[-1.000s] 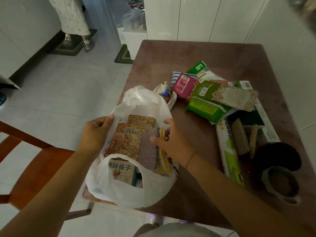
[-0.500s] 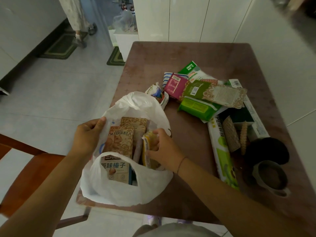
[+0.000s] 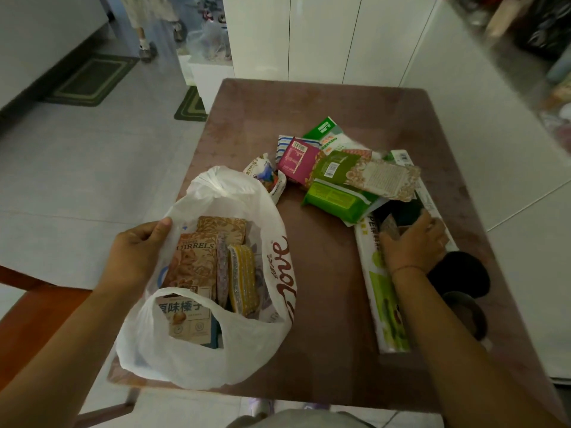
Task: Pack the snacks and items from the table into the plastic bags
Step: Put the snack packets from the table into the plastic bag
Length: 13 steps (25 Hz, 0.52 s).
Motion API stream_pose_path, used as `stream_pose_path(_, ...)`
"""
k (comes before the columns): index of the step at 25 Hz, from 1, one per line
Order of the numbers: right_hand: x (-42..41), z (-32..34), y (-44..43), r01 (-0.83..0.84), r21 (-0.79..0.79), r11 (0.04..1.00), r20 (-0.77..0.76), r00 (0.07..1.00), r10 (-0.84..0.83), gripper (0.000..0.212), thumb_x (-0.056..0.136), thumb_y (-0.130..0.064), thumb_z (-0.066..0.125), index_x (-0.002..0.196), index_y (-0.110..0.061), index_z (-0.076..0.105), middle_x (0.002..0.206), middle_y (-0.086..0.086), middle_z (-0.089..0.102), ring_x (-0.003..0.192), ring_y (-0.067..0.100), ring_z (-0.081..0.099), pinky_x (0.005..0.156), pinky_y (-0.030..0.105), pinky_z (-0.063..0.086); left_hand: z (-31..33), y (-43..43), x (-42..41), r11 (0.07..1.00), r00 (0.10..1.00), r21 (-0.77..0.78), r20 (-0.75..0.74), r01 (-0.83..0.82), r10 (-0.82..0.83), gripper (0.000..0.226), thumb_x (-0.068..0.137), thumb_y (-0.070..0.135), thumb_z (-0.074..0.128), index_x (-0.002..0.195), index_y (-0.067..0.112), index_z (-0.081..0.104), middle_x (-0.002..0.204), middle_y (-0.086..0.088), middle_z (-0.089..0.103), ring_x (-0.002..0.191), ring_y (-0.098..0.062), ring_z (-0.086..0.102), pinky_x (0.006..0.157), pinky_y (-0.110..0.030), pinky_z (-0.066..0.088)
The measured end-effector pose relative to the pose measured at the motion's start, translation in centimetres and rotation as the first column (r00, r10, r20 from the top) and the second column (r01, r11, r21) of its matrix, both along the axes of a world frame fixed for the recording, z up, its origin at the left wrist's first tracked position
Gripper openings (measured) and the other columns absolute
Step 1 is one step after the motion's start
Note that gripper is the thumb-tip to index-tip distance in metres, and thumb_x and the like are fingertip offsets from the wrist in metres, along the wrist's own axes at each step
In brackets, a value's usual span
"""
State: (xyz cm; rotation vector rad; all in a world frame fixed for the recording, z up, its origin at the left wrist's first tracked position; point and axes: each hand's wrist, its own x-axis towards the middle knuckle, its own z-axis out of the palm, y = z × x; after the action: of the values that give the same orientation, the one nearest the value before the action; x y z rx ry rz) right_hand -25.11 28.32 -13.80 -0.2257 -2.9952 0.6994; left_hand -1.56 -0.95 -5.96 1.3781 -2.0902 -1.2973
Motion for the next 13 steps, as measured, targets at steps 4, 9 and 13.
stream_pose_path(4, 0.0, -3.7, 1.3, 0.013, -0.111, 0.994, 0.157, 0.988, 0.005, 0.091, 0.077, -0.022, 0.073, 0.146, -0.007, 0.015, 0.137, 0.027, 0.043, 0.118, 0.045, 0.048, 0.089, 0.052, 0.045, -0.2, 0.0, -0.2, 1.000, 1.000, 0.008, -0.010, 0.003, -0.003, 0.041, 0.096, 0.032, 0.047, 0.122, 0.003, 0.060, 0.099, -0.006, 0.055, 0.064, -0.009, 0.047, 0.059, -0.023, 0.037)
stream_pose_path(9, -0.1, -1.6, 1.2, 0.010, -0.091, 0.996, 0.030, 1.000, -0.008, 0.040, 0.088, -0.020, 0.057, 0.122, -0.001, 0.050, 0.109, 0.027, 0.064, 0.096, 0.042, 0.062, 0.073, 0.041, 0.049, 0.0, -0.4, 0.3, 1.000, 1.000, 0.006, -0.015, 0.017, -0.017, 0.041, 0.096, 0.033, 0.047, 0.121, 0.004, 0.061, 0.099, -0.008, 0.058, 0.064, -0.011, 0.051, 0.052, -0.021, 0.037)
stream_pose_path(13, 3.3, 6.6, -0.8, -0.134, -0.378, 0.916, -0.228, 0.972, 0.048, 0.041, 0.081, -0.030, 0.065, 0.113, -0.006, 0.055, 0.106, 0.017, 0.066, 0.093, 0.034, 0.062, 0.072, 0.036, 0.048, -0.1, -0.6, 0.3, 1.000, 1.000, 0.005, 0.002, 0.007, -0.007, 0.040, 0.095, 0.036, 0.046, 0.119, 0.009, 0.063, 0.098, -0.008, 0.061, 0.067, -0.011, 0.052, 0.060, -0.025, 0.043)
